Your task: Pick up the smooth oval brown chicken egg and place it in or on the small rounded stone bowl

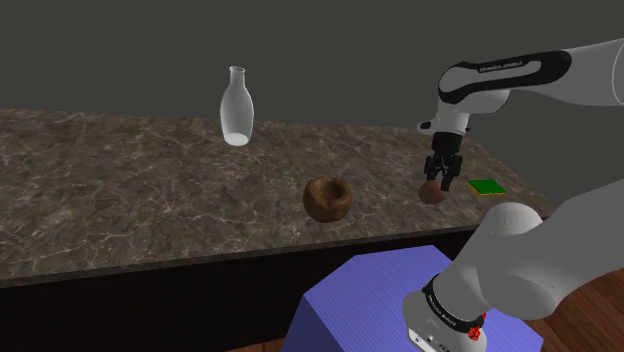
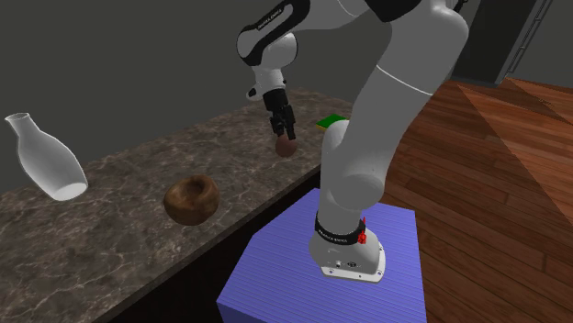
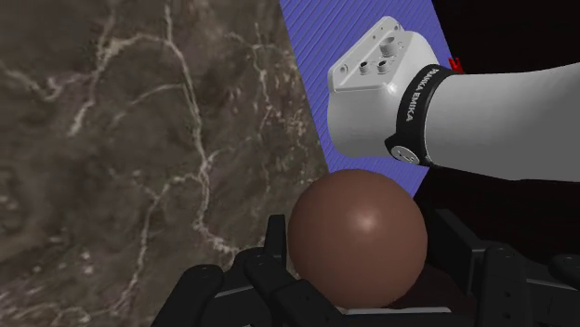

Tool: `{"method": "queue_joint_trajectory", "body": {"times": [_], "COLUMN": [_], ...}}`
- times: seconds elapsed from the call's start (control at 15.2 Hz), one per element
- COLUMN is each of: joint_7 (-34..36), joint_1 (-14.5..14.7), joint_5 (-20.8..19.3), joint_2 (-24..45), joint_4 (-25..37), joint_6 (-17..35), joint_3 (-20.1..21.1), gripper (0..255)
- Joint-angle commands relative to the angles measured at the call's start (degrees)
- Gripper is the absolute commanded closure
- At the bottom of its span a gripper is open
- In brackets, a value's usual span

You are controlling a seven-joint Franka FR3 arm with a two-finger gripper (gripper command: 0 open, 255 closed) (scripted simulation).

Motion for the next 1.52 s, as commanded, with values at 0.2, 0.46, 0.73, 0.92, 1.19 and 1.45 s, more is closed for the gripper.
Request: {"method": "queue_joint_trajectory", "body": {"times": [0.2, 0.46, 0.73, 0.92, 1.19, 1.45], "joint_7": [1.41, 2.35, 3.14, 3.66, 4.26, 7.23], "joint_1": [-0.79, -1.23, -1.52, -1.65, -1.73, -0.94], "joint_5": [-0.18, -0.06, 0.22, 0.51, 0.96, 3.57], "joint_2": [-2.37, -3.83, -4.95, -5.59, -6.19, -6.40], "joint_4": [2.27, 4.32, 6.55, 8.34, 10.87, 11.02], "joint_6": [-4.23, -7.51, -10.72, -13.07, -16.16, -16.55], "joint_3": [1.95, 3.39, 4.69, 5.58, 6.64, 9.12], "gripper": [255, 255, 255, 255, 255, 255]}}
